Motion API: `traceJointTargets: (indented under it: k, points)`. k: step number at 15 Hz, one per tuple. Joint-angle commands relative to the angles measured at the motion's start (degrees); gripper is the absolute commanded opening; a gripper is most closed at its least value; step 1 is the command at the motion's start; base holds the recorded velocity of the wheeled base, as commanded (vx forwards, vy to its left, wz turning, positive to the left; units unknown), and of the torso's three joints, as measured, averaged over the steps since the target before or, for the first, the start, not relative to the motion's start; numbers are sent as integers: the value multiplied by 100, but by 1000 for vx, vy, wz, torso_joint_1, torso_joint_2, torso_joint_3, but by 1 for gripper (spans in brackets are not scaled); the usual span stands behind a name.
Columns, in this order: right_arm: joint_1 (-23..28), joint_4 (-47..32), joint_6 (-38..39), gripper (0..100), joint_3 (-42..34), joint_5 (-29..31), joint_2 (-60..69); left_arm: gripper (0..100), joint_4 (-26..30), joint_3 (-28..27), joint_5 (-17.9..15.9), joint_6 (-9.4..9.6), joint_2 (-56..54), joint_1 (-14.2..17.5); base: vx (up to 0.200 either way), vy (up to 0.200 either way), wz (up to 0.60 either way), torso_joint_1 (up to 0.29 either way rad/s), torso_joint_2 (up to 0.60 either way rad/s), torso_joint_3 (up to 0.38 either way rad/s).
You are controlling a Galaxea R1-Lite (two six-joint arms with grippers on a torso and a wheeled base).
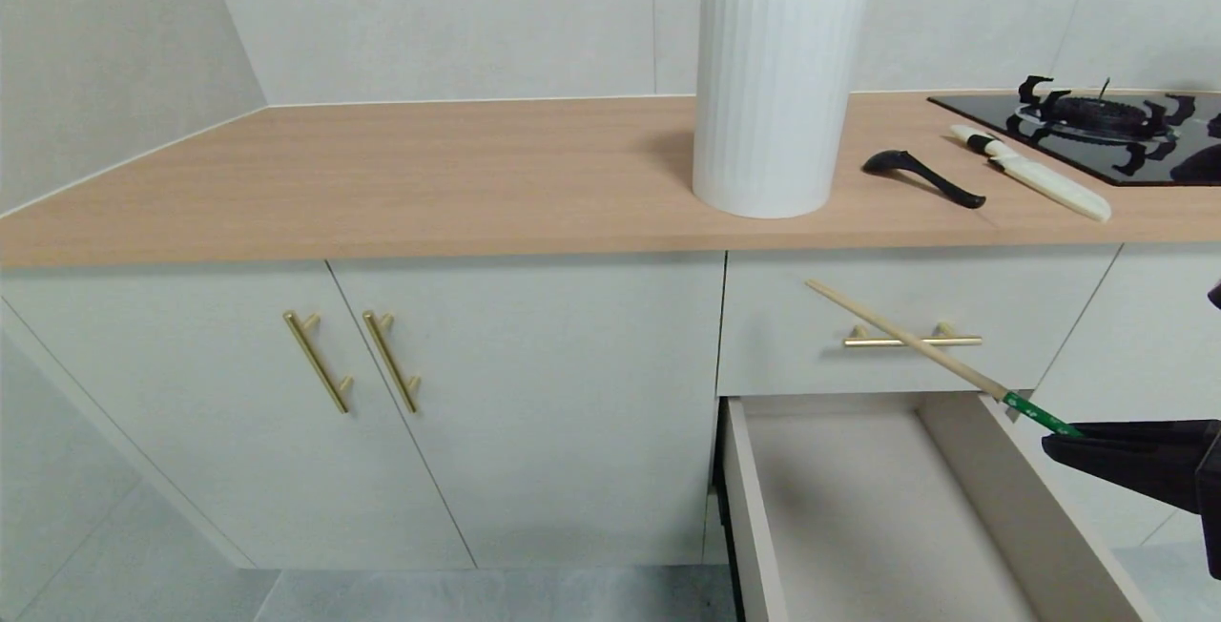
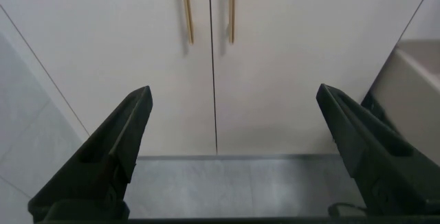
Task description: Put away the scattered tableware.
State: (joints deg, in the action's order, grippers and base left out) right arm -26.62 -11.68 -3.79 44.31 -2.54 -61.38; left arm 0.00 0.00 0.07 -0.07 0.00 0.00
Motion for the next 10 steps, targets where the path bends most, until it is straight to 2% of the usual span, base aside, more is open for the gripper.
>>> traceJointTargets:
  k: [1, 4, 10]
  points:
    - [-1, -1, 1, 0, -2, -1, -23, 100, 0, 0, 1, -1, 0, 0, 0, 0, 0, -129, 447, 310]
    - [-1, -10, -25, 0, -10, -1, -50, 100, 0, 0, 1, -1, 0, 0, 0, 0, 0, -100, 385, 277]
    - [-1, -10, -78, 0, -37, -1, -137, 100, 0, 0, 1, -1, 0, 0, 0, 0, 0, -9, 47, 31]
